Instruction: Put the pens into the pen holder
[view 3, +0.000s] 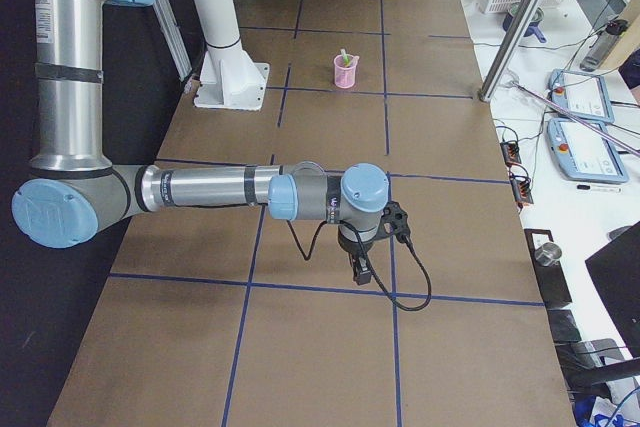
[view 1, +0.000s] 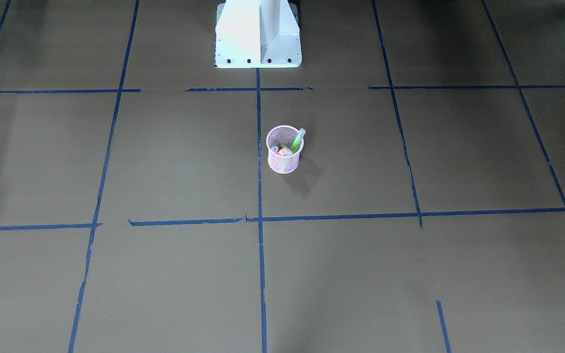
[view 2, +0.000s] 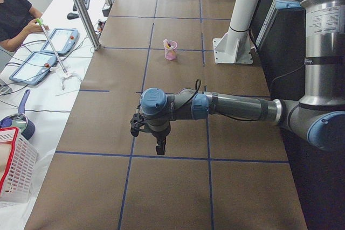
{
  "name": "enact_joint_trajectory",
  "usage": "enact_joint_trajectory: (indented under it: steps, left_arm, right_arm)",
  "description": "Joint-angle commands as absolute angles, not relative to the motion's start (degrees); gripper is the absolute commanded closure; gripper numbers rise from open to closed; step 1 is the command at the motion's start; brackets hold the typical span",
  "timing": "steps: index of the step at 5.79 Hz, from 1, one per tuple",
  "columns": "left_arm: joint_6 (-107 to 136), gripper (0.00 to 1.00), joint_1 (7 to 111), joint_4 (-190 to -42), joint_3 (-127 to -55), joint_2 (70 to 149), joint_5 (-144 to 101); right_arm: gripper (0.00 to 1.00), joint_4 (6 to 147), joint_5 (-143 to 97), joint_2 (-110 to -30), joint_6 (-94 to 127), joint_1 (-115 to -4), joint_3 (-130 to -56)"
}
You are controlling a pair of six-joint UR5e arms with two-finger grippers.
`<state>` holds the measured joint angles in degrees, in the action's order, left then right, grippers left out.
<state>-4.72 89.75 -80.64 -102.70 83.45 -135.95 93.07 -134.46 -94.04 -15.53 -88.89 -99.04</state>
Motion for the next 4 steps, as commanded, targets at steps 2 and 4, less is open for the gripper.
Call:
enact_joint_trajectory:
  steps: [2,4]
  left_arm:
    - [-6.94,0.0,89.74,-80.6,-102.47,83.24,-135.17]
    - [-7.29,0.0,89.82,-80.68,-103.44,82.88,-135.17]
  right_arm:
    - [0.0,92.9,-134.83,-94.22,-15.47,-88.86,-99.14]
    - [0.0,92.9,-135.0,-94.31,-15.47,-88.86,-99.23]
